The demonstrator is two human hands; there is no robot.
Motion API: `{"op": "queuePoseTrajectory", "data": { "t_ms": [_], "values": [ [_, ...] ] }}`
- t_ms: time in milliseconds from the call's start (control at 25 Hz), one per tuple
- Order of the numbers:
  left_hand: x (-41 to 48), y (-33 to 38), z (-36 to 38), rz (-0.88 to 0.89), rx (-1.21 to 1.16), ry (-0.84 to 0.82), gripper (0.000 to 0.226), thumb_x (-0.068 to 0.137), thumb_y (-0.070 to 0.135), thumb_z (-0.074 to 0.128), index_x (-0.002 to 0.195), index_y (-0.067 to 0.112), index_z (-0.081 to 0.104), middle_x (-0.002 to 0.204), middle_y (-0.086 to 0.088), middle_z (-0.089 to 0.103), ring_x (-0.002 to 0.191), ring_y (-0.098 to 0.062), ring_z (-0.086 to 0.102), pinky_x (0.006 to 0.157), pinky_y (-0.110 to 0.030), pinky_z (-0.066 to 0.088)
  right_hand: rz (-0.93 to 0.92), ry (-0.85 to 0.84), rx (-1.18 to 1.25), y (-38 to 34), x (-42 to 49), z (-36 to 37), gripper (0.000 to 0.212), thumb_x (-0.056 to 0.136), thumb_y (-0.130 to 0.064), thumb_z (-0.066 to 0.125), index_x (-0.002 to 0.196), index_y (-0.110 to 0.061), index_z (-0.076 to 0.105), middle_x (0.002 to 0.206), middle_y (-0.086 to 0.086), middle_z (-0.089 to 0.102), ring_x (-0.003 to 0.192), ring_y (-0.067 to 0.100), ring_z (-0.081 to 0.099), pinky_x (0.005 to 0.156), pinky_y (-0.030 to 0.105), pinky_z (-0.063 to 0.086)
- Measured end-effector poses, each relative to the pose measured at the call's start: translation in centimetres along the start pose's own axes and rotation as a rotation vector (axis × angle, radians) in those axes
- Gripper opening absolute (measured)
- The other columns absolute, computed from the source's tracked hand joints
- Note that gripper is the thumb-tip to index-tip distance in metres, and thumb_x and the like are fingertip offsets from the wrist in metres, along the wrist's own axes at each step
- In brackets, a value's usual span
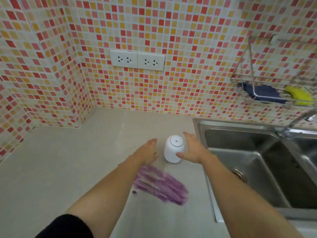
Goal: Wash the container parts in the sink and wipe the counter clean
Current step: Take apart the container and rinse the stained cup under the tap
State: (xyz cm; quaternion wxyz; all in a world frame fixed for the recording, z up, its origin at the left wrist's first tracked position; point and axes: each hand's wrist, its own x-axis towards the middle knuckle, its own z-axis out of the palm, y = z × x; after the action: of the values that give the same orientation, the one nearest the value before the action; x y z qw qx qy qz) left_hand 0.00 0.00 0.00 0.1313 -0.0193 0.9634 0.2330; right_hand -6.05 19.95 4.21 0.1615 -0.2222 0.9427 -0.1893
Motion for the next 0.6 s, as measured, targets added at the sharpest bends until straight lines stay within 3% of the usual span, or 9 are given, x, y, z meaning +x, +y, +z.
{"op": "queuePoseTrajectory", "data": {
  "t_ms": [200, 360, 480, 600],
  "values": [
    [2.3, 0.3, 3.2, -0.074, -0.19, -0.028, 0.077, 0.088, 0.02, 0.056, 0.147, 0.003, 0.009, 0.154, -0.017, 0.021, 0.139, -0.028, 0.028, 0.113, -0.031, 0.024, -0.008, -0.02, 0.085, 0.9, 2.2, 2.2, 0.106, 0.066, -0.04, 0.079, 0.147, -0.017, 0.014, 0.15, 0.006, 0.026, 0.135, 0.023, 0.032, 0.107, 0.032, 0.028],
    [3.1, 0.1, 4.4, -0.114, -0.415, -0.006, 0.095, 0.074, 0.026, 0.075, 0.147, 0.008, 0.017, 0.151, -0.01, 0.033, 0.138, -0.027, 0.032, 0.111, -0.031, 0.029, -0.03, 0.041, 0.152, 1.4, 3.2, 2.0, 0.091, 0.059, -0.04, 0.083, 0.133, -0.024, 0.033, 0.129, 0.001, 0.051, 0.113, 0.022, 0.05, 0.084, 0.027, 0.038],
    [4.0, 0.9, 5.2, -0.105, -0.607, 0.067, 0.094, 0.058, 0.025, 0.085, 0.137, 0.023, 0.034, 0.132, 0.001, 0.055, 0.122, -0.022, 0.052, 0.097, -0.029, 0.043, -0.067, 0.053, 0.179, 1.3, 3.8, 1.8, 0.084, 0.056, -0.039, 0.084, 0.126, -0.027, 0.039, 0.117, -0.004, 0.057, 0.102, 0.019, 0.053, 0.079, 0.026, 0.039],
    [4.4, 1.8, 5.7, -0.092, -0.738, 0.147, 0.095, 0.057, 0.023, 0.087, 0.137, 0.03, 0.035, 0.127, 0.006, 0.056, 0.111, -0.013, 0.054, 0.089, -0.023, 0.041, -0.099, 0.062, 0.212, 1.3, 4.3, 1.1, 0.079, 0.054, -0.039, 0.084, 0.121, -0.029, 0.042, 0.11, -0.01, 0.056, 0.099, 0.016, 0.054, 0.08, 0.029, 0.043]
  ]
}}
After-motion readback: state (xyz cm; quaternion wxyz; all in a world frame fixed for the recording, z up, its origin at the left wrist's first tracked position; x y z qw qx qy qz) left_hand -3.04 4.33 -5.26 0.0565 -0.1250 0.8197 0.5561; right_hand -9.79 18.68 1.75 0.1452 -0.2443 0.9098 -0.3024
